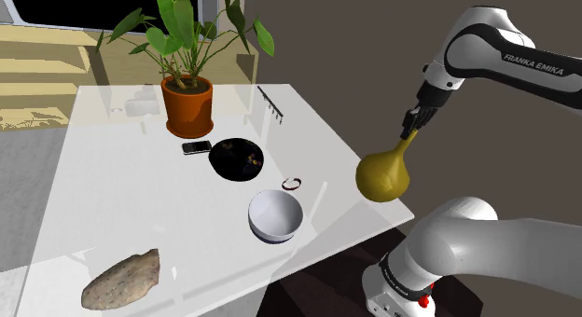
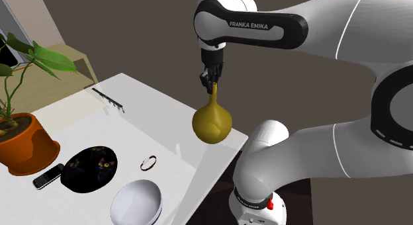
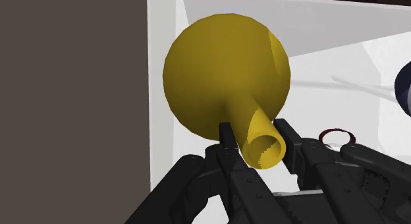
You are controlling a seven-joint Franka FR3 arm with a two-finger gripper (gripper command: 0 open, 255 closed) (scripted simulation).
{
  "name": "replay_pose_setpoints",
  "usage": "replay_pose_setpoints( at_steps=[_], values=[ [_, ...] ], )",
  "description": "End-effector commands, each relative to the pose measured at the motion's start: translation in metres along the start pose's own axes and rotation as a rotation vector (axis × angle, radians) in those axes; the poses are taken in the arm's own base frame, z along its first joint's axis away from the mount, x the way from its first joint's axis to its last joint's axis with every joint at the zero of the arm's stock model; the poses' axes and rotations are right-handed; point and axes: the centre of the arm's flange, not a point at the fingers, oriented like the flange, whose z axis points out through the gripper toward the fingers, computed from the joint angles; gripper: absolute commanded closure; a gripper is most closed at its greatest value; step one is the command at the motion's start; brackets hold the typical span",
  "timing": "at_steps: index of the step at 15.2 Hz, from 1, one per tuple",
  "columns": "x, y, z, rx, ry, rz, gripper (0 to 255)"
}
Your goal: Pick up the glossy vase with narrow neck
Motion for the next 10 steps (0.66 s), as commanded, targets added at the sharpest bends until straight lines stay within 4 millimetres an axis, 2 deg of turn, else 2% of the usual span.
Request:
replay_pose_setpoints(
  at_steps=[1,8,10],
  values=[
    [-0.001,0.001,-0.011,0.0,0.001,0.0,255],
    [-0.002,0.001,-0.048,0.0,0.001,0.0,255],
    [-0.002,0.001,-0.049,0.0,0.001,0.0,255]
  ],
)
